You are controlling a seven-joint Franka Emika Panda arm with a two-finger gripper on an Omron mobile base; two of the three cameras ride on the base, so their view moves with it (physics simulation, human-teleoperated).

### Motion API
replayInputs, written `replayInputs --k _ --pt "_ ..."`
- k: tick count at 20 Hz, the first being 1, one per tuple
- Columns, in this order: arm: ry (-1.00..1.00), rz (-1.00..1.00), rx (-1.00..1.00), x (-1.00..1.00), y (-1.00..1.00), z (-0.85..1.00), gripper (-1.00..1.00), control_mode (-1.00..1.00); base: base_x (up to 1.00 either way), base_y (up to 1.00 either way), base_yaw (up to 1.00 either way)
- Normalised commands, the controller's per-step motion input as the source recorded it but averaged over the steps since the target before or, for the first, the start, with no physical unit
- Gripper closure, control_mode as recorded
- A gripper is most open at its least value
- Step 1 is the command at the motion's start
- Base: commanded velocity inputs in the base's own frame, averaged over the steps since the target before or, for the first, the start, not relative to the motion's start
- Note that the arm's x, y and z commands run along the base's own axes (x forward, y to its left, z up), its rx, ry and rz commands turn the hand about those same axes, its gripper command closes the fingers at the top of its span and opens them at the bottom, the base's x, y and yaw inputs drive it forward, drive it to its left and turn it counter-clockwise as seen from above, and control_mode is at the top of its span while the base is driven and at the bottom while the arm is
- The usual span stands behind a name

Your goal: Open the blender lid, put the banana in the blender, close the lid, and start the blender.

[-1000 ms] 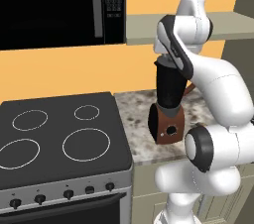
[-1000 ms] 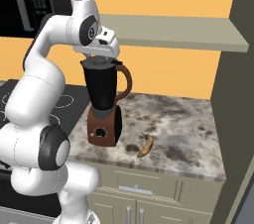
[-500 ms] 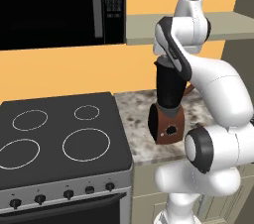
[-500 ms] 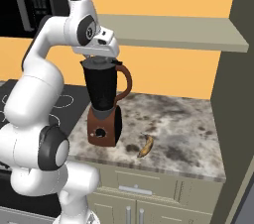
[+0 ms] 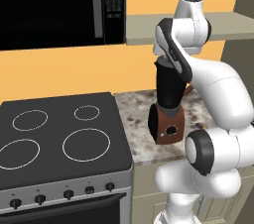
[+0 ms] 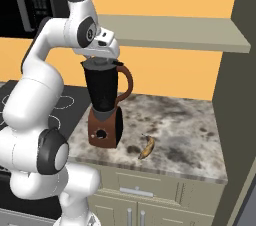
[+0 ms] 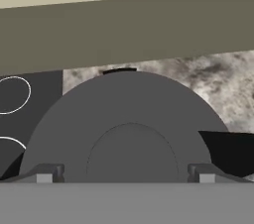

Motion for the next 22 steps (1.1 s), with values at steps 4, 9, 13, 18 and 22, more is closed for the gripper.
replayInputs --k 4,9,13,18,22 --pt "0.0 0.0 0.0 -0.1 0.0 -0.49 1.0 -1.0 0.0 0.0 0.0" --pt "0.02 0.0 0.0 -0.03 0.0 -0.33 1.0 -1.0 0.0 0.0 0.0" --pt "0.05 0.0 0.0 -0.01 0.0 -0.23 1.0 -1.0 0.0 0.0 0.0" --pt "0.03 0.0 -0.01 0.0 -0.01 -0.1 1.0 -1.0 0.0 0.0 0.0" --pt "0.0 -0.03 0.0 -0.21 0.0 0.08 1.0 -1.0 0.0 0.0 0.0"
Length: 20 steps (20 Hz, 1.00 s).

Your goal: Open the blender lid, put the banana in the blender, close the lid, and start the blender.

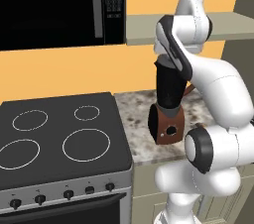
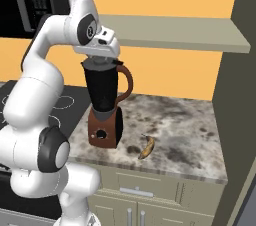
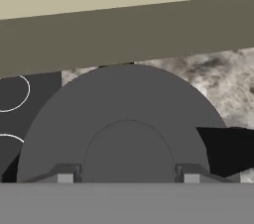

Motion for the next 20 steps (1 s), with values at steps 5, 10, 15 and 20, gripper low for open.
replayInputs --k 5,10,15,20 --pt "-0.01 0.0 0.0 -0.07 0.0 0.44 1.0 -1.0 0.0 0.0 0.0" --pt "-0.01 0.0 0.0 0.0 -0.02 0.39 1.0 -1.0 0.0 0.0 0.0" --pt "-0.13 0.0 0.0 -0.38 -0.27 0.26 1.0 -1.0 0.0 0.0 0.0" --pt "-0.2 0.0 0.0 -1.0 -0.24 0.0 1.0 -1.0 0.0 0.0 0.0"
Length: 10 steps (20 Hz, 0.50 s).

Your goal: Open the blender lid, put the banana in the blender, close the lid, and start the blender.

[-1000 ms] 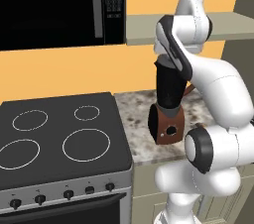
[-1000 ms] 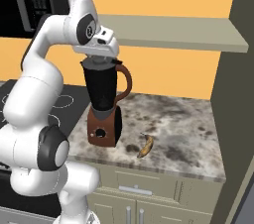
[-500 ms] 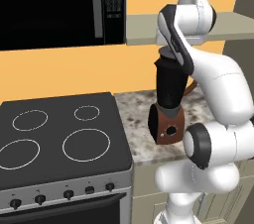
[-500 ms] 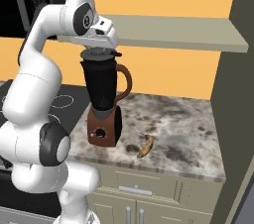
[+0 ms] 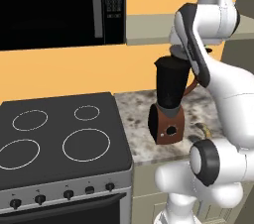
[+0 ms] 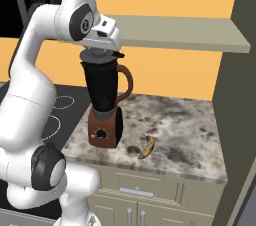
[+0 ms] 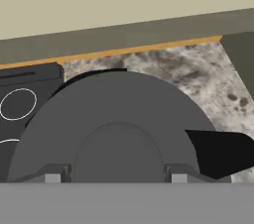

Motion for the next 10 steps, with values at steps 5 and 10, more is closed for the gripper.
replayInputs --k 5,10 --pt "-0.15 0.0 0.0 -0.82 0.01 0.12 1.0 -1.0 0.0 0.0 0.0" --pt "-0.01 0.0 0.0 -0.62 0.44 0.1 1.0 -1.0 0.0 0.0 0.0"
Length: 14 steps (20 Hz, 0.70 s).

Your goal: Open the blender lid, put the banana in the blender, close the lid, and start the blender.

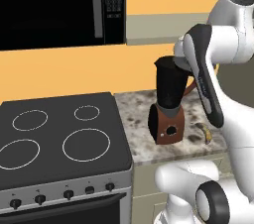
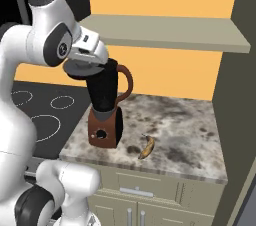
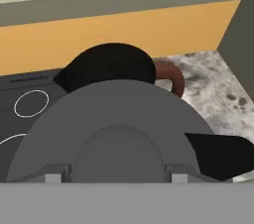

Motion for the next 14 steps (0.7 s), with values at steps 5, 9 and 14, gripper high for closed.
replayInputs --k 5,9,14 --pt "0.02 0.0 0.0 -0.48 0.91 0.0 1.0 -1.0 0.0 0.0 0.0" --pt "0.08 0.0 -0.03 -0.28 1.0 -0.14 1.0 -1.0 0.0 0.0 0.0" --pt "0.04 0.0 0.0 -0.1 0.81 -0.32 1.0 -1.0 0.0 0.0 0.0"
